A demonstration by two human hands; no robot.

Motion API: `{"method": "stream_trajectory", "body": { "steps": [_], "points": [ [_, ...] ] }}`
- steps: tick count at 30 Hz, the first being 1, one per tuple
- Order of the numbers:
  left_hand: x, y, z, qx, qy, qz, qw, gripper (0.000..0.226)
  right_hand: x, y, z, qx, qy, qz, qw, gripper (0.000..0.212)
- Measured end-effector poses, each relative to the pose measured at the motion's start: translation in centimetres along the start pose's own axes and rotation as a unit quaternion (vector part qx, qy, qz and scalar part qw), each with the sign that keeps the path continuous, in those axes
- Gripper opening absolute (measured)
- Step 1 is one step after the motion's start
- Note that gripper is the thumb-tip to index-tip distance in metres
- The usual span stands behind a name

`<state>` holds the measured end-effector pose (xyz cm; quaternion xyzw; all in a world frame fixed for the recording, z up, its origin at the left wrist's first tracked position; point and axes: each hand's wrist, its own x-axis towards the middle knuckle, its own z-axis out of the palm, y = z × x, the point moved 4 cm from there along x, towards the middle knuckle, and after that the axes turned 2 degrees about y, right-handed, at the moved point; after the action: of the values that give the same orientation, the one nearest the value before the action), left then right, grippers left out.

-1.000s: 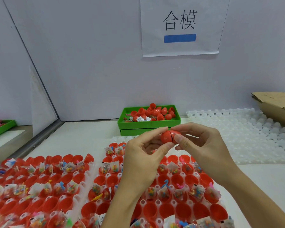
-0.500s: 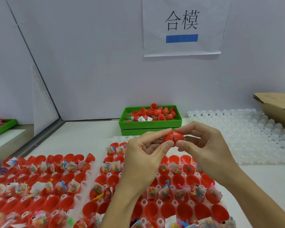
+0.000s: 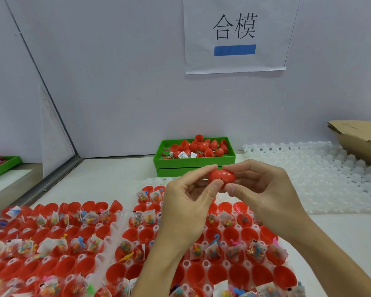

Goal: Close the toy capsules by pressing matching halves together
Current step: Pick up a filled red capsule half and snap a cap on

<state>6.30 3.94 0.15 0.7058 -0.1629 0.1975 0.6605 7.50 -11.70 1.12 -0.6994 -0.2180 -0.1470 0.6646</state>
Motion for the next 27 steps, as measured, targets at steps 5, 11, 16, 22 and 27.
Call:
{"method": "stream_trajectory", "body": {
  "steps": [5,11,16,22,27],
  "points": [
    [-0.15,-0.06,0.06,-0.005,-0.031,-0.010,0.999,0.040,0.01,-0.15,0.11,-0.011,0.011,0.000,1.000,0.025],
    [0.06,-0.54,-0.06,0.025,-0.013,-0.017,0.999,0.034,0.03,-0.17,0.16,-0.025,0.008,0.009,1.000,0.028],
    [0.06,-0.47,-0.01,0.022,-0.004,-0.022,0.999,0.030,0.07,0.13,0.10,-0.027,0.017,0.015,0.999,0.023],
    [0.14,-0.51,-0.20,-0.005,-0.014,-0.030,0.999,0.036,0.09,-0.21,0.22,-0.027,0.020,0.001,0.999,0.022],
    [0.17,-0.67,-0.05,-0.014,-0.011,-0.041,0.999,0.035,0.14,-0.37,0.14,-0.039,0.018,-0.009,0.999,0.017]
  ]
}}
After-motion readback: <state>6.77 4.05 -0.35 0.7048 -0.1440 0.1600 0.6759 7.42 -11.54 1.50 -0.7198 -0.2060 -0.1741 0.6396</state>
